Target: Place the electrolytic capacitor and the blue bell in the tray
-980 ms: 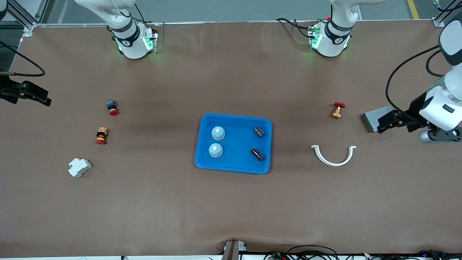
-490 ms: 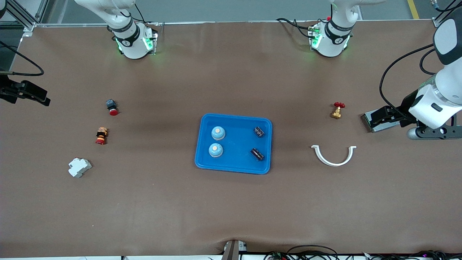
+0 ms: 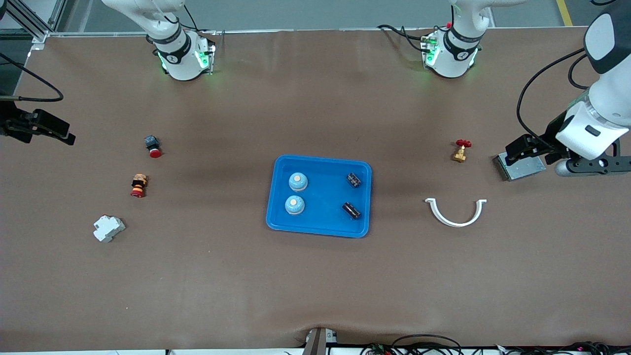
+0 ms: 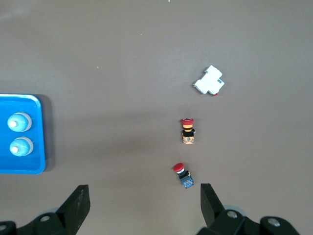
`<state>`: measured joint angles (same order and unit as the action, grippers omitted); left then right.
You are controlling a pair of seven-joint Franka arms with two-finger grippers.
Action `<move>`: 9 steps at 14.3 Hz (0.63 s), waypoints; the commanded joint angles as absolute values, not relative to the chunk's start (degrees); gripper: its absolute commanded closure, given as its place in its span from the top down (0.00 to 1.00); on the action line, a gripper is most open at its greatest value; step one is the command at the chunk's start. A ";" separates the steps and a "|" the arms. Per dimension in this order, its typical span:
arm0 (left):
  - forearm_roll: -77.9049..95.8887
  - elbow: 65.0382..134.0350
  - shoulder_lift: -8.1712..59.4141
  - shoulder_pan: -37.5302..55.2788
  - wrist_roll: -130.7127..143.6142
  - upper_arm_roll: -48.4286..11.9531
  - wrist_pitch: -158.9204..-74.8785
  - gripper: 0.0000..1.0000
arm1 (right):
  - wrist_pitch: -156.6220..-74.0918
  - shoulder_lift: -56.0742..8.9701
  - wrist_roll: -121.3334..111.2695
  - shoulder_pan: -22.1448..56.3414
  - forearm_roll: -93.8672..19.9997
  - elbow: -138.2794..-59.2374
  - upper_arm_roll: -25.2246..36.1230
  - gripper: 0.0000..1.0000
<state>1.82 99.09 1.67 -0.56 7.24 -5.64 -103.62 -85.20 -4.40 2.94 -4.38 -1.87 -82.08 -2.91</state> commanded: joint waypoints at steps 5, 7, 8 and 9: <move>1.93 99.76 0.88 -0.97 6.86 -5.80 -104.33 1.00 | -85.43 -1.93 2.11 -5.45 -3.16 -83.50 -4.04 1.00; 1.93 99.06 1.75 -0.88 7.90 -5.71 -104.33 1.00 | -85.60 -1.93 2.20 -5.45 -2.99 -83.58 -3.96 1.00; 1.93 98.62 2.28 -0.79 8.17 -5.71 -104.33 1.00 | -85.69 -1.93 2.11 -5.45 -2.99 -83.58 -3.96 1.00; 1.93 98.09 2.55 -0.79 8.26 -5.71 -104.33 1.00 | -85.69 -1.93 2.20 -5.45 -2.99 -83.58 -3.96 1.00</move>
